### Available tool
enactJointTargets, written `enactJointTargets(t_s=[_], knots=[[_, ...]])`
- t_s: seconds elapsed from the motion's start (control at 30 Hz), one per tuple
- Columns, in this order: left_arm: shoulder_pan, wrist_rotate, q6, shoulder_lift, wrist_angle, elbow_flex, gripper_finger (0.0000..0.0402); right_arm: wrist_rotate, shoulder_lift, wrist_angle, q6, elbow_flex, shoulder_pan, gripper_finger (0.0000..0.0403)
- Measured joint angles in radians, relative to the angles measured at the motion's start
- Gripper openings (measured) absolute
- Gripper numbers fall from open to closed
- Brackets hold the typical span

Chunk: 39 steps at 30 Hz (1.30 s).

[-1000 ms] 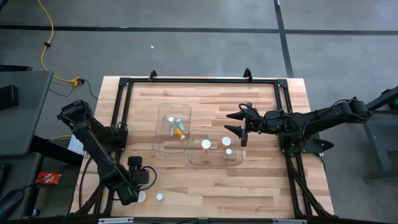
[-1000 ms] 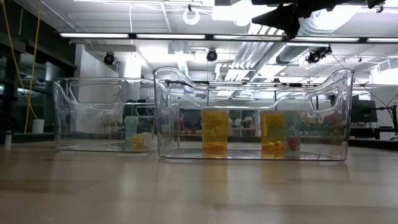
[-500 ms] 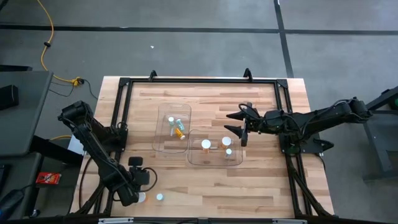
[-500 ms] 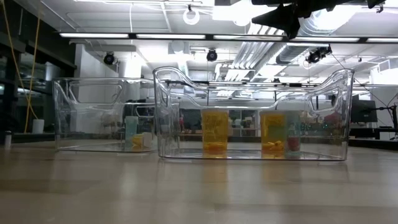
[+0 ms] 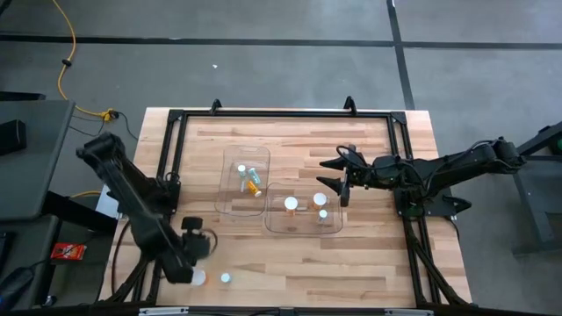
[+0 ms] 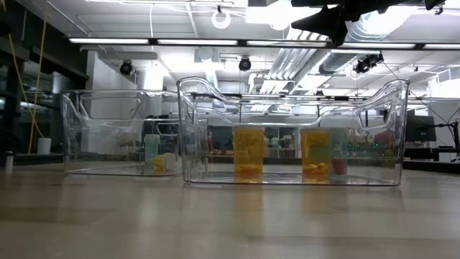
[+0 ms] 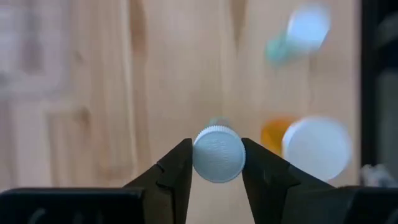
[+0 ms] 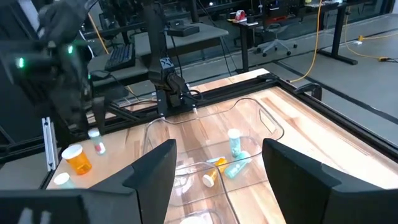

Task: Pick and place medicine bottles into bin by pill shape (circle, oval)
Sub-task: Put the blue capsule bottle into the right transparent bin

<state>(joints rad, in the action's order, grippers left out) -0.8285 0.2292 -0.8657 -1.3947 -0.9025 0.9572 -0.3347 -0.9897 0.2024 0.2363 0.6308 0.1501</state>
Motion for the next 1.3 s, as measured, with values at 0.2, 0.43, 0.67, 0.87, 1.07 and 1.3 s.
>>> enactJointTargets(t_s=[0.2,0.43,0.67,0.87,1.07,1.3], knots=[[0.136,0.254,0.048,0.263,0.032,0.003,0.0105,0.000,0.000,0.002,0.003,0.000,0.000,0.0232],[0.368,0.494,0.281,0.472,0.228,0.003,0.0110,0.009,0.000,0.006,0.003,0.000,0.000,0.0232],[0.533,0.381,0.537,0.543,0.709,-0.162,0.0111,0.060,0.000,0.029,0.026,0.000,0.001,0.0232],[0.606,0.284,0.563,0.519,1.113,-0.353,0.0112,0.089,0.000,0.060,0.011,0.000,0.001,0.0232],[0.620,0.276,0.558,0.488,1.200,-0.389,0.0113,0.099,0.000,0.060,0.008,0.000,0.001,0.0232],[0.620,0.276,0.563,0.488,1.199,-0.389,0.0113,0.100,0.000,0.060,0.006,0.000,0.001,0.0232]])
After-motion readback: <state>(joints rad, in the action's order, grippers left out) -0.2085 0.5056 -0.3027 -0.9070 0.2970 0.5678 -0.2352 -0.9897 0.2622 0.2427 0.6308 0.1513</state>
